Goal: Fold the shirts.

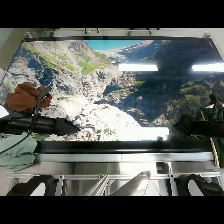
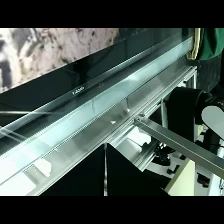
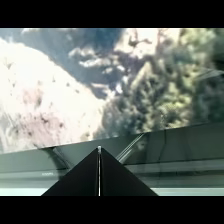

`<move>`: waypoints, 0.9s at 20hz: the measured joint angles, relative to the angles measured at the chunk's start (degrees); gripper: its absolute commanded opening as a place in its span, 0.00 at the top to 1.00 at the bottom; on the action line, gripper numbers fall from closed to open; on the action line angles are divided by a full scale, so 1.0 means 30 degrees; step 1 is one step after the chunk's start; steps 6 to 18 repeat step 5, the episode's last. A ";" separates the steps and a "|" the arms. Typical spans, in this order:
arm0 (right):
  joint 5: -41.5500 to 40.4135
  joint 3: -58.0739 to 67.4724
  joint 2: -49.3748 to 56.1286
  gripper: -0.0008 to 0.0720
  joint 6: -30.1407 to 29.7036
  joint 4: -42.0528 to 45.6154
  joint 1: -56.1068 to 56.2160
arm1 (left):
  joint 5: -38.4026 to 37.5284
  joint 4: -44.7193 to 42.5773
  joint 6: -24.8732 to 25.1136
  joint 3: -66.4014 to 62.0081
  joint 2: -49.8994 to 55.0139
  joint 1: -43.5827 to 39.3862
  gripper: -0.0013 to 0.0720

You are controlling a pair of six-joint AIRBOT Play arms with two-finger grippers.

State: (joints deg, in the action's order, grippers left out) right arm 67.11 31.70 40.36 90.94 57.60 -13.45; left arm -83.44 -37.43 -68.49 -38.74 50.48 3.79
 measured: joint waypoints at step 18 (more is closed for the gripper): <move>-0.0197 -0.0270 -0.0117 0.96 -0.0044 -0.0284 0.0248 | 0.0160 0.0007 0.0000 0.0495 -0.0801 0.0000 0.96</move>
